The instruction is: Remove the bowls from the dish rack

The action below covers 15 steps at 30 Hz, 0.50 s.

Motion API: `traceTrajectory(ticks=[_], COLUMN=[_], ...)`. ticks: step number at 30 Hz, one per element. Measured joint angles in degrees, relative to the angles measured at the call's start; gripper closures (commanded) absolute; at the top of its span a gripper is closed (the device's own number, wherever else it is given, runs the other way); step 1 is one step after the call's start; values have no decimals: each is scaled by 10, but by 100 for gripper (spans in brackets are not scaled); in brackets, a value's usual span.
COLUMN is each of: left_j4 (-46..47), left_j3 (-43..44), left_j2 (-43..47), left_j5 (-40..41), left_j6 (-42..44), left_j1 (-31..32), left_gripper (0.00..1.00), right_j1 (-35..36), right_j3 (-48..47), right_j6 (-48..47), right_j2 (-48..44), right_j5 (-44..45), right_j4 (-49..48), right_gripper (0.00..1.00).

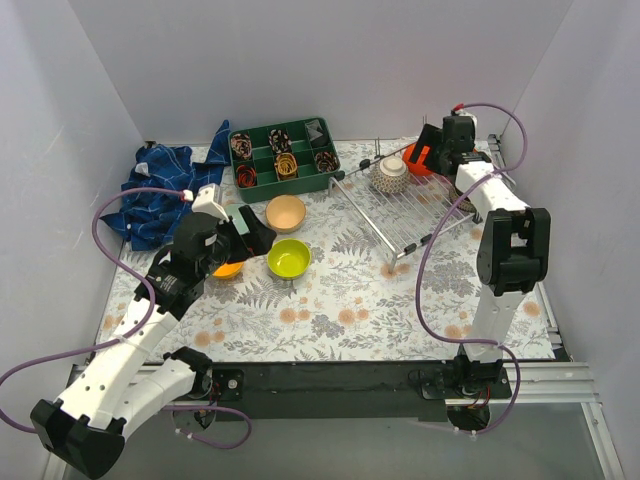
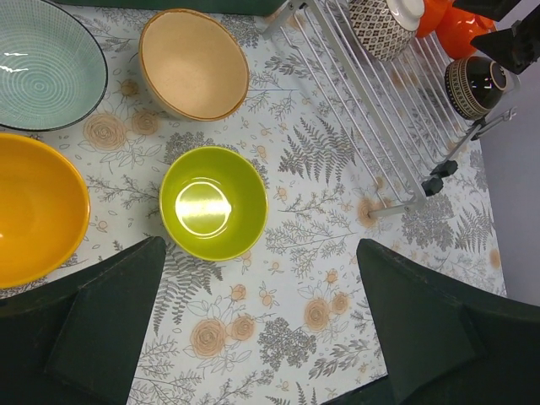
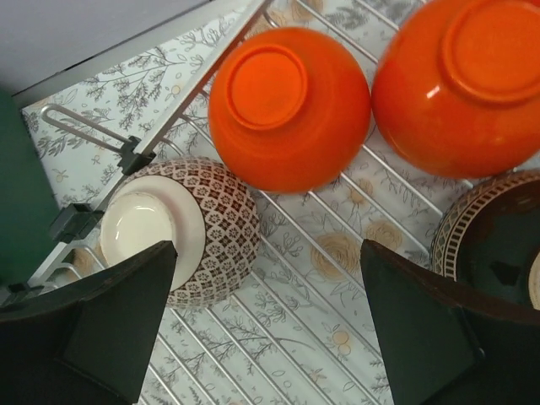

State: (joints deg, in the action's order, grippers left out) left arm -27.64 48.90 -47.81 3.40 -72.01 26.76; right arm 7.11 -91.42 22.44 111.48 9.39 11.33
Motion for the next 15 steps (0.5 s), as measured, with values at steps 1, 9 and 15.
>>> traceTrajectory(ticks=[1, 9, 15], left_j4=[-2, -11, -23], left_j3=[0, 0, 0], left_j2=[0, 0, 2], left_j5=[0, -6, -9], left_j6=[0, 0, 0], left_j1=[0, 0, 0], left_gripper=[2, 2, 2], right_j1=[-9, -19, -18], right_j3=[3, 11, 56], right_j6=[19, 129, 213], right_j2=[0, 15, 25], right_j5=[-13, -112, -149], right_j4=[7, -13, -64], right_gripper=[1, 1, 1])
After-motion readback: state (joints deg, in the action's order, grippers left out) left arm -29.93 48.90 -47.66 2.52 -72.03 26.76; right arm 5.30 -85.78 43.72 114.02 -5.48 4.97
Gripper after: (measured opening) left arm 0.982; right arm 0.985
